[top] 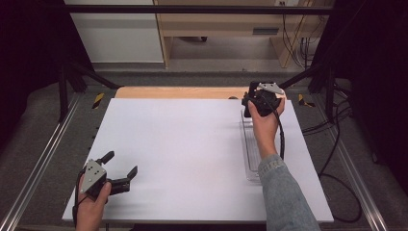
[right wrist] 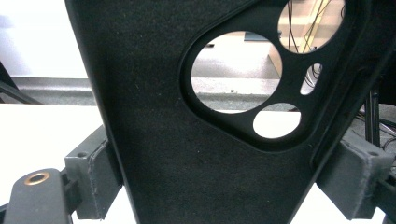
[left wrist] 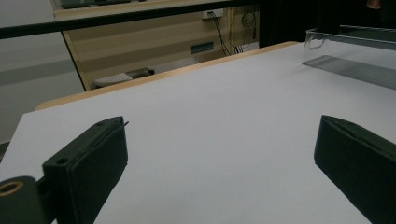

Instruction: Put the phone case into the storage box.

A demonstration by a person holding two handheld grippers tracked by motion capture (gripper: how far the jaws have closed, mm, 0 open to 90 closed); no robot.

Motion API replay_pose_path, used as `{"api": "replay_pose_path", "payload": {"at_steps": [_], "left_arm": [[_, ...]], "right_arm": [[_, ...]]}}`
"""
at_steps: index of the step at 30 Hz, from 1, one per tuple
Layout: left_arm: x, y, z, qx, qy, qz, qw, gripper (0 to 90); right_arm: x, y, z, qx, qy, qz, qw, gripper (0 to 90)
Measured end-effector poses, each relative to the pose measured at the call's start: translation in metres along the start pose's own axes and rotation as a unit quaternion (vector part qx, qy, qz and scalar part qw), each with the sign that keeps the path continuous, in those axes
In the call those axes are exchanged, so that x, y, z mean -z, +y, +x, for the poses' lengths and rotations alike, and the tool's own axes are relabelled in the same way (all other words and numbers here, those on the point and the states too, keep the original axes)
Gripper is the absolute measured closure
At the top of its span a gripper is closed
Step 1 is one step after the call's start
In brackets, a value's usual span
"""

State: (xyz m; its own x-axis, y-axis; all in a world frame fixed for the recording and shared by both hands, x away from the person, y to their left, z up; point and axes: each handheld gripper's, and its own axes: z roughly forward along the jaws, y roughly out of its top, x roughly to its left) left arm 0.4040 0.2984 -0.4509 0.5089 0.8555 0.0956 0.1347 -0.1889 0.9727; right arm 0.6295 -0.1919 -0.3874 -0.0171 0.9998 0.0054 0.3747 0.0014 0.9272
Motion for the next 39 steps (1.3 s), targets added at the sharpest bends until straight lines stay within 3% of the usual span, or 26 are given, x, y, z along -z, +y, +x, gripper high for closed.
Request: {"api": "replay_pose_path", "payload": {"at_steps": [14,39], "left_arm": [[-0.001,0.000,0.000,0.000,-0.002,0.001,1.0000,2.9],[-0.002,-0.001,-0.001,-0.003,-0.004,0.004,1.0000,3.0]], "right_arm": [[-0.011,-0.007,0.000,0.004,-0.006,0.007,1.0000,13.4],[-0.026,-0.022,0.000,0.005,0.001,0.047,0.9989,13.0]]}}
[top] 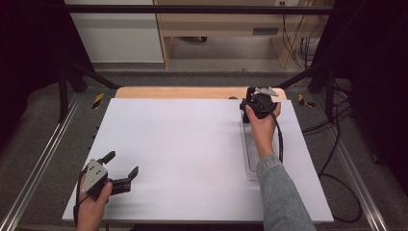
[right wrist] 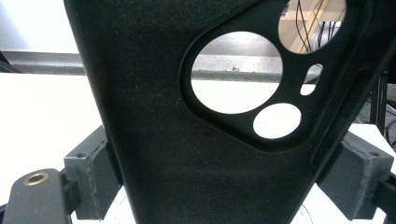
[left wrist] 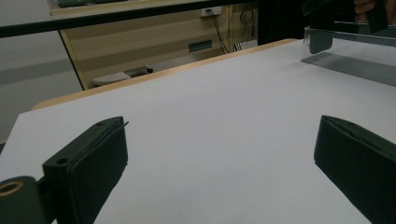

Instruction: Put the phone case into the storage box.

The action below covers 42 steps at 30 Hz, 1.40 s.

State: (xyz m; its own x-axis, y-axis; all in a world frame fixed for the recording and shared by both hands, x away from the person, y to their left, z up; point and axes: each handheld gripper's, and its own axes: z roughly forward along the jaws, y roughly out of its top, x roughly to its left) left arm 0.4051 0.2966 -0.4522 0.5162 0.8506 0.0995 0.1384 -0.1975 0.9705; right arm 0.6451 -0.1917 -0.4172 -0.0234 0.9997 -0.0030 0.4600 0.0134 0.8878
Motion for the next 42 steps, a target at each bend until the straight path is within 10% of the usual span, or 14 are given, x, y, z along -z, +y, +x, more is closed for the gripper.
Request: {"api": "replay_pose_path", "payload": {"at_steps": [19,42], "left_arm": [[0.000,0.000,-0.001,-0.002,0.000,0.001,1.0000,3.0],[0.000,0.000,-0.001,-0.005,0.002,0.002,1.0000,2.9]], "right_arm": [[-0.006,-0.006,0.001,0.008,0.014,0.025,0.9995,11.3],[0.016,0.004,-0.001,0.009,0.027,-0.006,0.9996,6.0]]}}
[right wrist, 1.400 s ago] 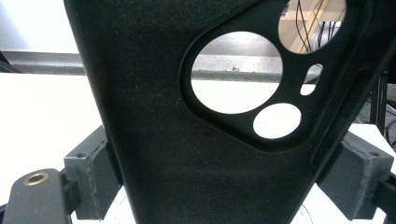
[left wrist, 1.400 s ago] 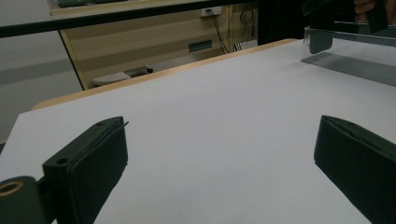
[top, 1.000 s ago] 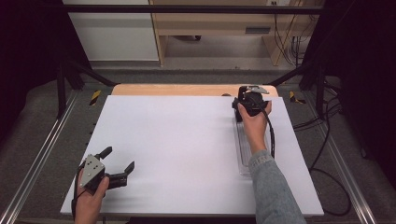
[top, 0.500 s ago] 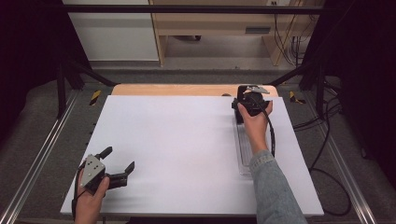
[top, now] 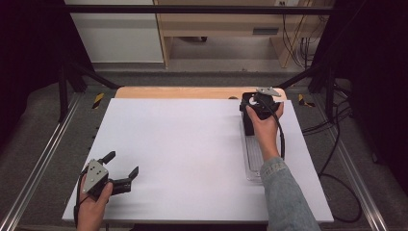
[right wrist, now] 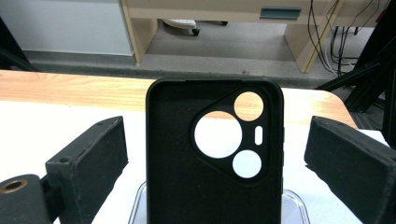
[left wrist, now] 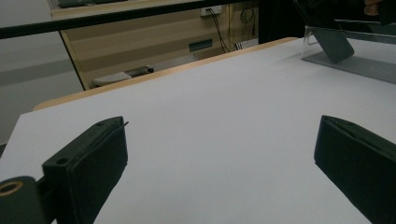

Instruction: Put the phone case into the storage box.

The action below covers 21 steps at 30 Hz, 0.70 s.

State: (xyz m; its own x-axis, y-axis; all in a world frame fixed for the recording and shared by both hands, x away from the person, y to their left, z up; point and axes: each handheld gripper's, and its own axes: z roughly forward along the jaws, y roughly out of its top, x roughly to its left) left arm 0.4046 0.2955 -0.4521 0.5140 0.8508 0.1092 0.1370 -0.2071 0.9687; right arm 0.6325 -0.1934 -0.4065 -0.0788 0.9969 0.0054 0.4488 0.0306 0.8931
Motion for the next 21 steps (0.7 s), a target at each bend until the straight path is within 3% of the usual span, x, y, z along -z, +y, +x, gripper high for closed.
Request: {"api": "replay_pose_path", "payload": {"at_steps": [21], "left_arm": [[0.000,-0.001,0.001,0.000,0.002,0.002,1.0000,2.8]], "right_arm": [[0.017,0.001,-0.008,-0.010,0.018,-0.011,0.9997,6.7]]}}
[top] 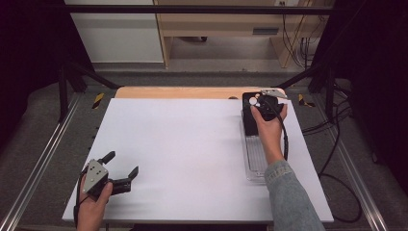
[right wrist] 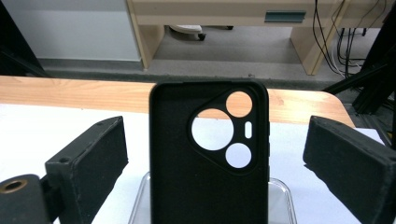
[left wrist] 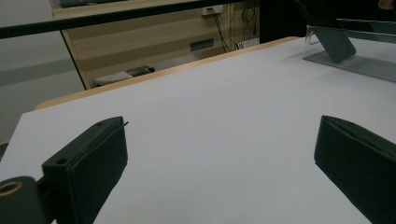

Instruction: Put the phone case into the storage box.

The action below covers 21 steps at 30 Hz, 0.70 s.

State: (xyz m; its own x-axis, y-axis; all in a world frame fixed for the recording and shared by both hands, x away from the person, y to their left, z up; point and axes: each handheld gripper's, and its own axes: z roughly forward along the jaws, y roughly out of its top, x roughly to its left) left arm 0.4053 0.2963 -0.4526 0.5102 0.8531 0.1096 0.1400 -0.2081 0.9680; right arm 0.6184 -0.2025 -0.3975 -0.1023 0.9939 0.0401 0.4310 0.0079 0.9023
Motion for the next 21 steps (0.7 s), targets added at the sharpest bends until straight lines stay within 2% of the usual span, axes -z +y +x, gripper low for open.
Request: {"api": "replay_pose_path", "payload": {"at_steps": [6,13,21], "left_arm": [[0.001,0.000,0.000,-0.001,0.001,-0.001,1.0000,2.8],[0.001,0.000,0.002,0.001,0.004,-0.002,1.0000,2.8],[0.000,0.000,0.000,-0.002,0.004,-0.001,1.0000,2.7]], "right_arm": [[0.010,0.005,0.004,-0.002,0.023,-0.010,0.9997,6.7],[0.018,0.009,0.008,0.009,0.049,-0.024,0.9985,6.8],[0.022,0.010,0.008,0.017,0.058,-0.026,0.9978,7.1]]}}
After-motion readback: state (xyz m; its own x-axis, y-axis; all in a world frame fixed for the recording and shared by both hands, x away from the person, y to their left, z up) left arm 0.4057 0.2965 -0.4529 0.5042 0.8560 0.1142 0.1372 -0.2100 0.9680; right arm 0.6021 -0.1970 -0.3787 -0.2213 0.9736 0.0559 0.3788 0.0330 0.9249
